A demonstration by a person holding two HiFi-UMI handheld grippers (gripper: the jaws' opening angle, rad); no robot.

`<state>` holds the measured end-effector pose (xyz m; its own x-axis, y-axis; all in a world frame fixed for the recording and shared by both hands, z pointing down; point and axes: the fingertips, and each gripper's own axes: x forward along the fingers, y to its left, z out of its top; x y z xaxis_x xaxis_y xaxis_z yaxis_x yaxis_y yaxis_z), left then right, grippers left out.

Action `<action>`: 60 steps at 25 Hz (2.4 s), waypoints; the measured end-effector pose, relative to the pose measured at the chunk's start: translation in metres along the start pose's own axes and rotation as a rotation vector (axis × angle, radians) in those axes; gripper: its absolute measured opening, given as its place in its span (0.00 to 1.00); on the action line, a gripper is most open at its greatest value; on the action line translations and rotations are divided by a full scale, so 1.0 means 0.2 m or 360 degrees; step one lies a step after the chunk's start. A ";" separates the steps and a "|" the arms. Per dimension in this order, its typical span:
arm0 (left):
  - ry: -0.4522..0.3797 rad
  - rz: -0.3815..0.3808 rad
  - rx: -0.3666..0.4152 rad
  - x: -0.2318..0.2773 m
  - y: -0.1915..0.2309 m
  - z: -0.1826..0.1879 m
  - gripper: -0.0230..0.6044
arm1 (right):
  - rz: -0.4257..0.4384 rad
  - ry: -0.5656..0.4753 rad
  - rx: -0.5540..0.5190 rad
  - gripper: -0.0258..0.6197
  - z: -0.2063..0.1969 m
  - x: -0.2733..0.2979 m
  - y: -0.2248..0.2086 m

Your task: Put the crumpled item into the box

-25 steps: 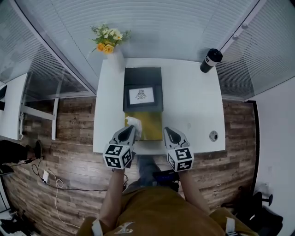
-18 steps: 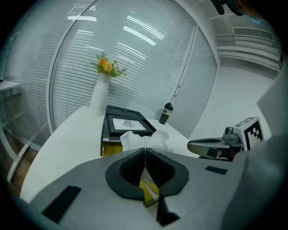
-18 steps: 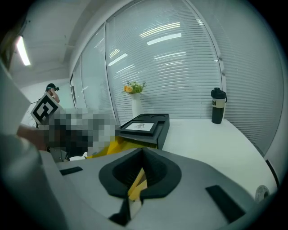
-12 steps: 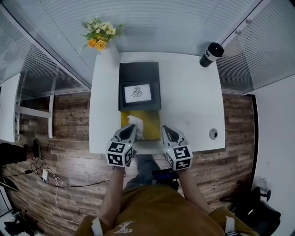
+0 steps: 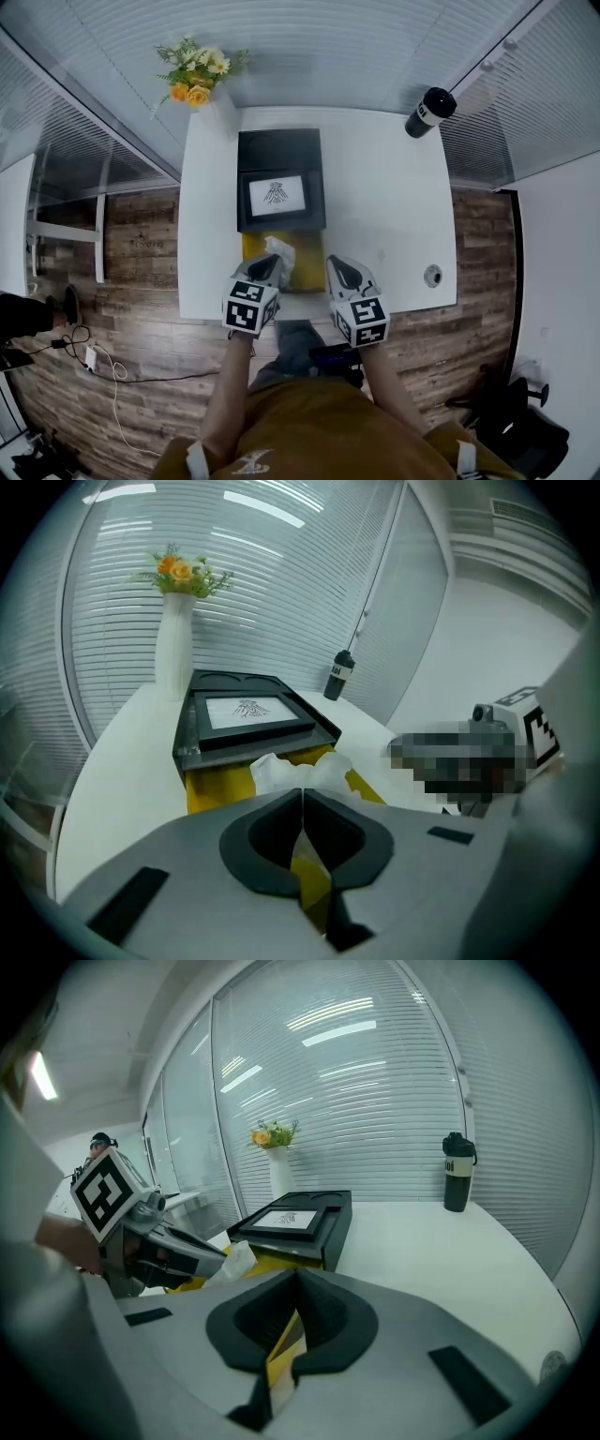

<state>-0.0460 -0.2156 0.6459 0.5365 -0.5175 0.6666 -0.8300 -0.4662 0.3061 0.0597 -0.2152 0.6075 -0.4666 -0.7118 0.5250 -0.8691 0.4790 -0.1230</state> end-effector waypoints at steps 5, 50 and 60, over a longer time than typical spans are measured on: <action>0.0161 -0.0031 0.0050 0.08 0.00 -0.04 0.09 | -0.0020 0.0022 0.0024 0.06 -0.02 0.03 -0.04; 0.0267 -0.0039 0.0146 0.12 -0.09 -0.03 0.19 | 0.0010 -0.0014 -0.0024 0.06 0.06 -0.02 -0.02; 0.0138 0.0037 0.0175 -0.02 -0.11 0.02 0.10 | 0.0031 -0.0091 -0.0063 0.06 0.12 -0.11 0.07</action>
<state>-0.0289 -0.2057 0.6338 0.4984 -0.4674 0.7302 -0.8178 -0.5332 0.2168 0.0552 -0.2046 0.5746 -0.4927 -0.7298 0.4740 -0.8533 0.5121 -0.0984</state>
